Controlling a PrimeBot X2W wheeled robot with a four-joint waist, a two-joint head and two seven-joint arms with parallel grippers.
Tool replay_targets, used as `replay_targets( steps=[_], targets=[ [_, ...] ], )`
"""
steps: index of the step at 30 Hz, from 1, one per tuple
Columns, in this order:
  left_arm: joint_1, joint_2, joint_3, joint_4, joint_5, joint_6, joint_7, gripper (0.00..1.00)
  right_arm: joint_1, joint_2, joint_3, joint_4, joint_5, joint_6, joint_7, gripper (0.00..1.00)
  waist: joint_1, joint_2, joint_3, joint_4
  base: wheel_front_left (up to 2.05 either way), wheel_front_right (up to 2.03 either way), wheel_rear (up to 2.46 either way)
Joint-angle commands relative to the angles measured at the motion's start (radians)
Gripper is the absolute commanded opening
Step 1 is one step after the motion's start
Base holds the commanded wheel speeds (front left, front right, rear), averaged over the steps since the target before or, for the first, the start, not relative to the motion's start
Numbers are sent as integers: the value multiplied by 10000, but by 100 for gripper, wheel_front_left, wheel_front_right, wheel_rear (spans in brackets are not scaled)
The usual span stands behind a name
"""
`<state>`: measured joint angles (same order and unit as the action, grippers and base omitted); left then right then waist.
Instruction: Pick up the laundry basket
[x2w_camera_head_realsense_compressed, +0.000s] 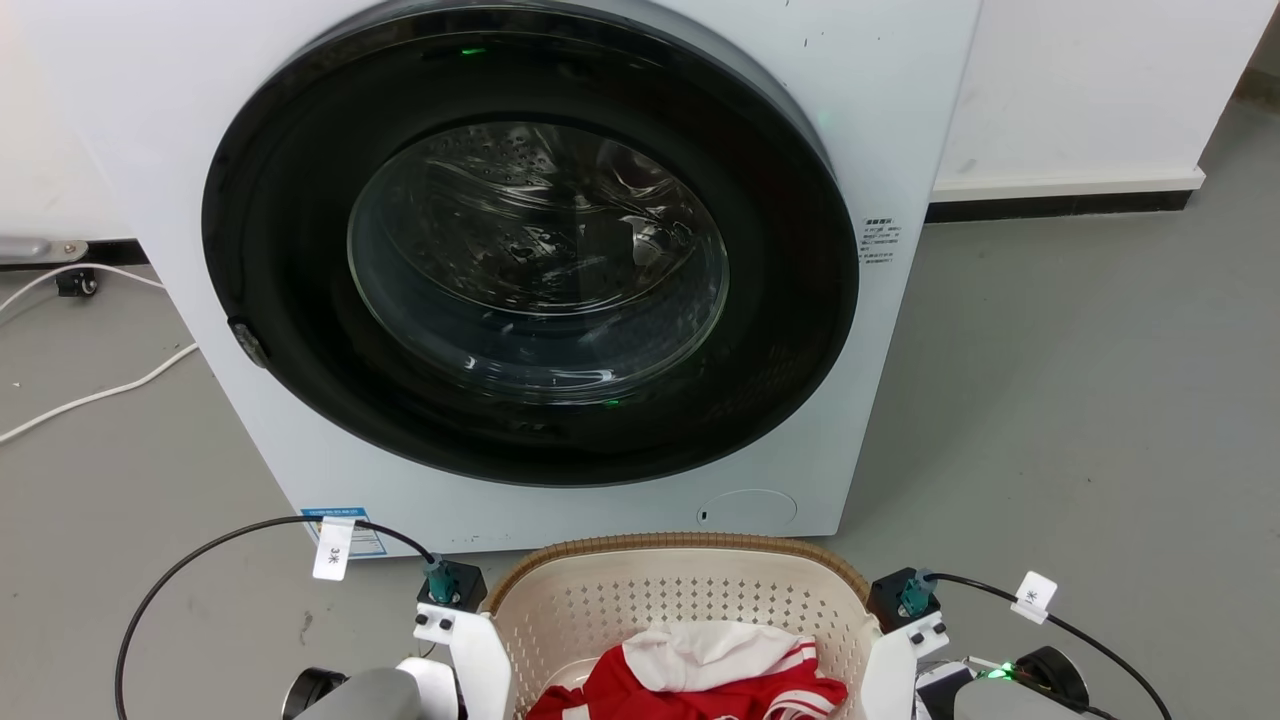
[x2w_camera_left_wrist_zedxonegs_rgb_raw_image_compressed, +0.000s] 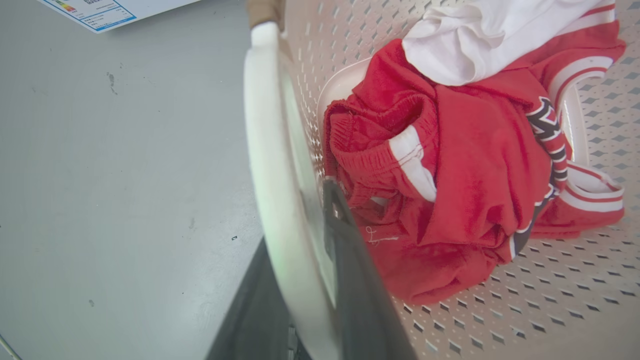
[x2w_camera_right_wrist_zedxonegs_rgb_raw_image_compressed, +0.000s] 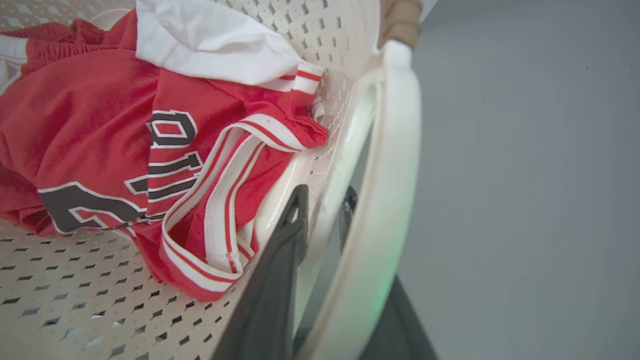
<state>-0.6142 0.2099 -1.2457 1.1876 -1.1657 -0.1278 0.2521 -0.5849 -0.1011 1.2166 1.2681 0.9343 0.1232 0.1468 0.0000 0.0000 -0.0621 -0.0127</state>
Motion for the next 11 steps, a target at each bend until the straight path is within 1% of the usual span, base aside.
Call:
replay_targets(
  steps=[1, 11],
  targets=[
    [-232, 93, -36, 3, 24, -36, -117, 0, -67, 32, 118, 0, 4, 137, -14, 0, 0, 0, 9, -1, 0, 0, 0],
    [-219, 82, -117, -16, -58, -36, -149, 0, -88, 10, 250, 36, 116, 138, -70, 0, 0, 0, 42, 15, 0, 0, 0]
  ],
)
